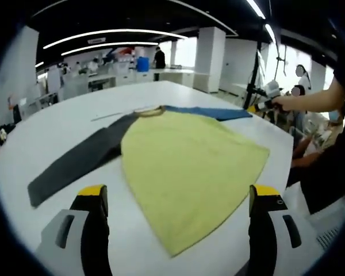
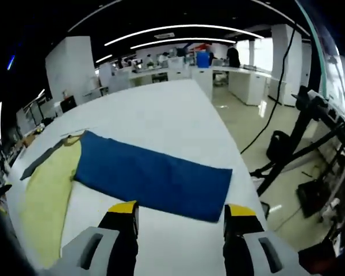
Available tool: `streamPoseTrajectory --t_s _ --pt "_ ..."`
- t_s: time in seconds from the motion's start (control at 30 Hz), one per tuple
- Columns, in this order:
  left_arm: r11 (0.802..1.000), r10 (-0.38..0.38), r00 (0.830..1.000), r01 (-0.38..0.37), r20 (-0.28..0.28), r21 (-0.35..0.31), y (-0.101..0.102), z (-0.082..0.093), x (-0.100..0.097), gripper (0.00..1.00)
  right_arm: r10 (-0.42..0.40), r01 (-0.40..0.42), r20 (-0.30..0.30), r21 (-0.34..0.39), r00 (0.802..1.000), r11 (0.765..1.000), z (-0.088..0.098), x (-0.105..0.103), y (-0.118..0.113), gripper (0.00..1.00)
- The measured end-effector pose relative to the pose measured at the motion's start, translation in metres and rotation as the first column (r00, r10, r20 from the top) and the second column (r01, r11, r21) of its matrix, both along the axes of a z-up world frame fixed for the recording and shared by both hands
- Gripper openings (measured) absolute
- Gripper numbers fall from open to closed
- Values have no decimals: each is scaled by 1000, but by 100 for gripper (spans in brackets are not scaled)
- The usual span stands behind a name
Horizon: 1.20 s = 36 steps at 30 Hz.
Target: Fold the garment on the visible template until the final outline fits inside the template.
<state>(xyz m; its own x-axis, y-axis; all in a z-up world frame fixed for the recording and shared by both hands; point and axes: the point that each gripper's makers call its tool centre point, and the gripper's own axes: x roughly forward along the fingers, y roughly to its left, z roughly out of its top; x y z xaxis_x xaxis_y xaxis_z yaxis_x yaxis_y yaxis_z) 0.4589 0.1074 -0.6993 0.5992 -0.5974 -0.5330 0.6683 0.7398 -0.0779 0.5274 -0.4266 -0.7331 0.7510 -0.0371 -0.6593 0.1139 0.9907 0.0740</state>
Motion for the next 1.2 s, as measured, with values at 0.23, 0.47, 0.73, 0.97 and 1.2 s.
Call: streamPoseTrajectory --t_s 0.23,0.47,0.73,0.97,1.2 --pt "1000 7 1000 -6 -25 12 2 -6 -3 99 -41 40 -48 -38 998 998 -14 1 -14 39" --pt "1000 5 999 -4 -31 25 5 -7 -3 98 -66 62 -91 -46 994 997 -24 -5 -18 26" --pt "997 -3 999 7 -43 74 7 -12 -5 97 -91 88 -98 -35 991 996 -23 -6 -23 21" --pt "997 3 999 1 -53 74 7 -13 -10 96 -137 136 -101 -19 985 991 -22 -9 -29 11" --pt "996 8 998 -3 -59 88 8 -13 -12 96 -151 151 -113 -12 982 988 -22 -9 -33 5"
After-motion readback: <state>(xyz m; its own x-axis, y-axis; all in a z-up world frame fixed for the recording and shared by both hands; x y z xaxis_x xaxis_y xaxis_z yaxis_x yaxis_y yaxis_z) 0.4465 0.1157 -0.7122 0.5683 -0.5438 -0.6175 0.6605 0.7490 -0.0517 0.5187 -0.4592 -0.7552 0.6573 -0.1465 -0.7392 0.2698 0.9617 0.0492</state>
